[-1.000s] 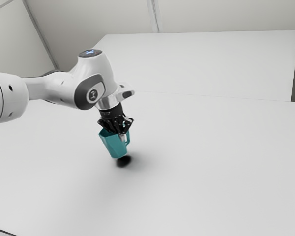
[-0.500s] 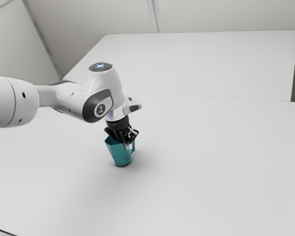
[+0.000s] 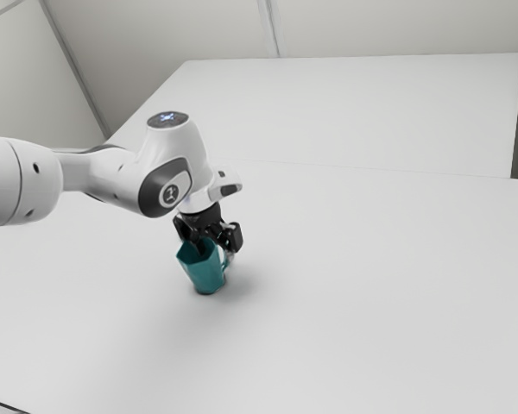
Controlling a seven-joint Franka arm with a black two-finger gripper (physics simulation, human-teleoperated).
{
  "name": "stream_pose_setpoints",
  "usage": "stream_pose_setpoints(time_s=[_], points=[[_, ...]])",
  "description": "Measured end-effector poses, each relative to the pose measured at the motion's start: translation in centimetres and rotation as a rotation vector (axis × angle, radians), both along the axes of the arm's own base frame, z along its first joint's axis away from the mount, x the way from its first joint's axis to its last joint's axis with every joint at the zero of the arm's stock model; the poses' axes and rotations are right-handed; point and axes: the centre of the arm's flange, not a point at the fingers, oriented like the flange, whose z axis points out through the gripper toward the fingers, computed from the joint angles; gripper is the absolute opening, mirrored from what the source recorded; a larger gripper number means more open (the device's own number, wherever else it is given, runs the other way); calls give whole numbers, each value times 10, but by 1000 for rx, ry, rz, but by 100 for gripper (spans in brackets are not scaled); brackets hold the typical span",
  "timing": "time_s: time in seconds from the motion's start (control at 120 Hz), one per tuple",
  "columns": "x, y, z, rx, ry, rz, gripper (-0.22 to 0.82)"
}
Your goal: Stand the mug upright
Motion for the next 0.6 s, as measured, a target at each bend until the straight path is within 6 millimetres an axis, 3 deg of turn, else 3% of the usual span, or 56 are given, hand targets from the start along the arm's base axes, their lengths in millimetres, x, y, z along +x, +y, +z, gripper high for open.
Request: stream_pose_setpoints(time_s=[0.2, 0.425, 0.6], points=[[-2, 2, 24, -8, -35, -3, 53], [-8, -2, 79, -26, -113, -14, 58], [9, 6, 122, -34, -167, 2, 59]])
